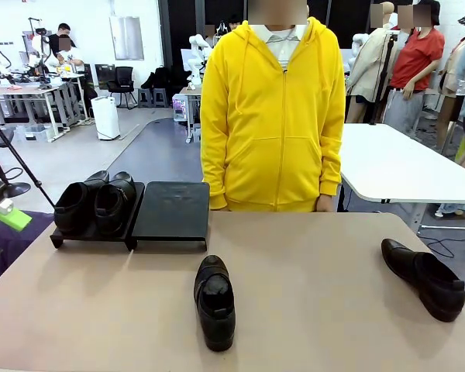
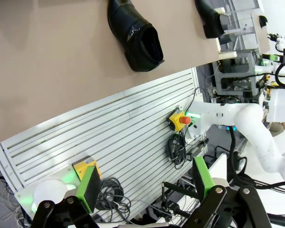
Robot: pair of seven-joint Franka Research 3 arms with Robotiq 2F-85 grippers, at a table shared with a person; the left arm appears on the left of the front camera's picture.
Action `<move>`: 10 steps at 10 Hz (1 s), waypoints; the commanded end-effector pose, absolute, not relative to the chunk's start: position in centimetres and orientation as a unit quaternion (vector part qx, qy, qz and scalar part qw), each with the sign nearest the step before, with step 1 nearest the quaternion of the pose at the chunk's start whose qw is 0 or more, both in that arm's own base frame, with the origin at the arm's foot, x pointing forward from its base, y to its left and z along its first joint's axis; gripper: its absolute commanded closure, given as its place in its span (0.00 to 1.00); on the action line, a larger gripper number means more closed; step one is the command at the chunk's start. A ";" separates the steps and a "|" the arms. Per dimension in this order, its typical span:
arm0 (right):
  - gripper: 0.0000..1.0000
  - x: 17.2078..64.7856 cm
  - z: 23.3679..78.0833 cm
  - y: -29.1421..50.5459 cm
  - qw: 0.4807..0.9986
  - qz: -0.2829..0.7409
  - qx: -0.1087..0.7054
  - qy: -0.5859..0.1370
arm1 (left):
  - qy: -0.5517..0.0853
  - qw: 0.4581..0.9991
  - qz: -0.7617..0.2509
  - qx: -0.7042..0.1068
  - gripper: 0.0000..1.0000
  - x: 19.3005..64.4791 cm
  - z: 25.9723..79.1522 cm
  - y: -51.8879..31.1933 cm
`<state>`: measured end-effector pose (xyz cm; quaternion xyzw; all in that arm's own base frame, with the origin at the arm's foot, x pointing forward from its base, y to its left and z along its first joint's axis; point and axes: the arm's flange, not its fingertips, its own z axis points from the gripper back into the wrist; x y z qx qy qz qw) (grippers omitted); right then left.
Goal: Organize the shoes by placing them on the stand.
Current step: Place the Shoe from the middle of the table onto the Shoes Stand.
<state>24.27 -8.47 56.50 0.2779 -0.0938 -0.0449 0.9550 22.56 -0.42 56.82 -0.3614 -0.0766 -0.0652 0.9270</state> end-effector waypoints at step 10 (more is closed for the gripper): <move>0.00 24.4 56.6 -8.7 0.952 -0.034 0.288 -0.095 | -0.036 0.990 0.030 -0.130 0.00 30.2 54.4 -35.5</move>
